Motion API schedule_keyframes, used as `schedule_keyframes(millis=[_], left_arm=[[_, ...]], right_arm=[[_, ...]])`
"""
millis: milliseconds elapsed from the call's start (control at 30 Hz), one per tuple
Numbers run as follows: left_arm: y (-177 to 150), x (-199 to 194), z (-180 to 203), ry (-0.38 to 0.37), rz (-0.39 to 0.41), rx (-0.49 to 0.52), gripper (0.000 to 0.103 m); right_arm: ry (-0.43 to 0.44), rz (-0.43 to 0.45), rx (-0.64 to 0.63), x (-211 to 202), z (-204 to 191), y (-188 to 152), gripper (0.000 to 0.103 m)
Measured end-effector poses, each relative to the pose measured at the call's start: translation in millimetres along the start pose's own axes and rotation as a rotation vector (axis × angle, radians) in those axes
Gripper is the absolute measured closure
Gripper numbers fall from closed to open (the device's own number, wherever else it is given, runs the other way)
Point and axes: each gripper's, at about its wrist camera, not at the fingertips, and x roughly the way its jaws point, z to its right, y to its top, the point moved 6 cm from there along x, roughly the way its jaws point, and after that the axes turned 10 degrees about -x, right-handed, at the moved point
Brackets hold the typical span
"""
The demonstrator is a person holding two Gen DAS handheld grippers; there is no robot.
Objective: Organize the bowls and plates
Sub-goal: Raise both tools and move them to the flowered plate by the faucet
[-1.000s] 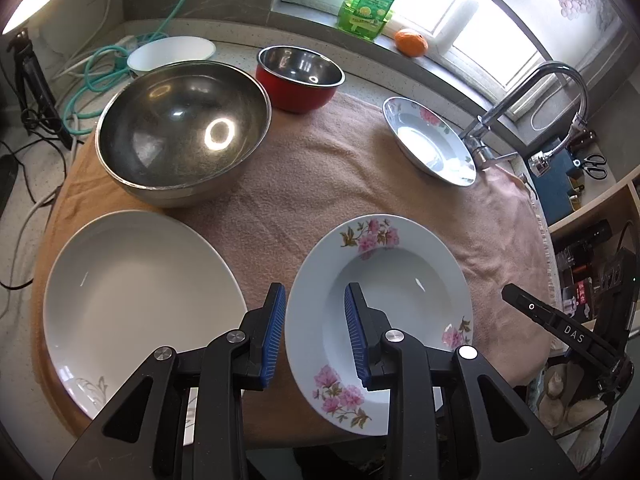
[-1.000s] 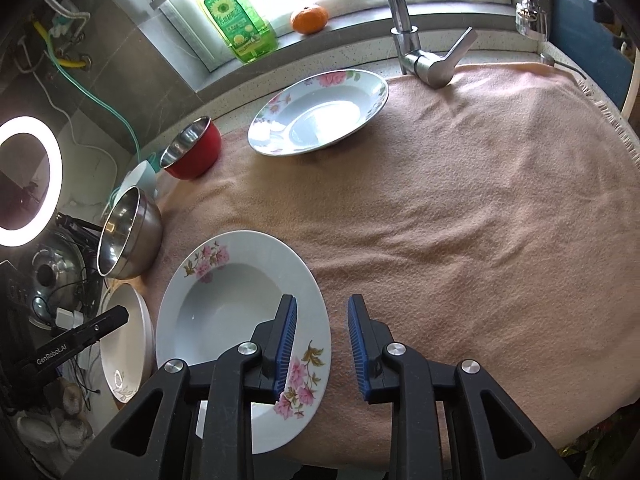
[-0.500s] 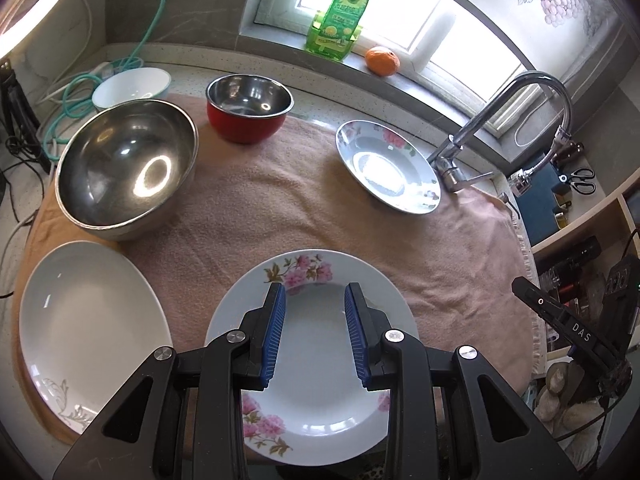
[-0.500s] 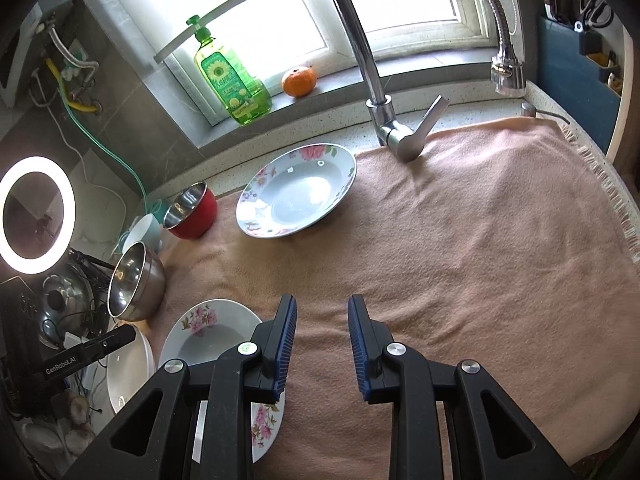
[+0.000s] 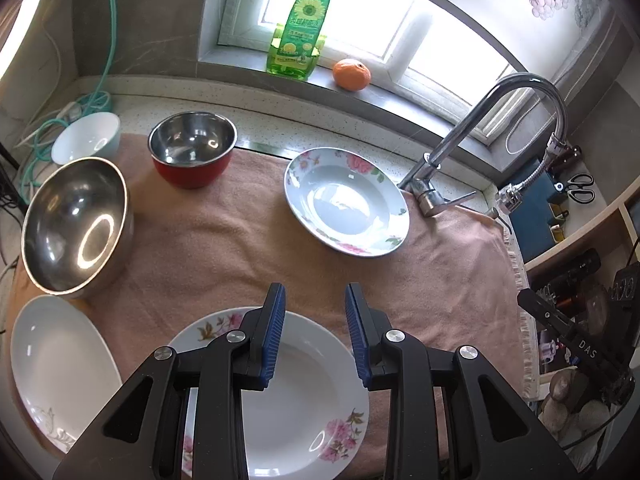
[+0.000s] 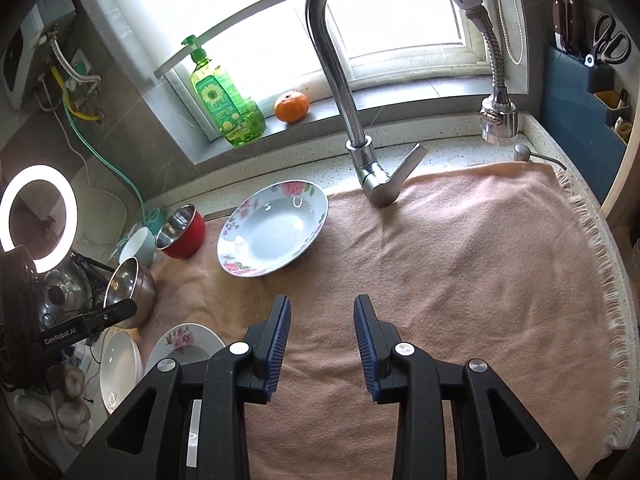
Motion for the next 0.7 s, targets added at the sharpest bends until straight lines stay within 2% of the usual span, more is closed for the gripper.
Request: schedule_keyframes(millis=[367,700], left_arm=[[47,53,1,-0.029,-0.071,-0.006,0.074],[74,105,-8,0.002,-0.130,0.004,0.073]], right_arm=[[-0.005,0.031,0.039,21,14,37,0.068],[-0.019,-0.022,0.115,83,19,44,0.068]])
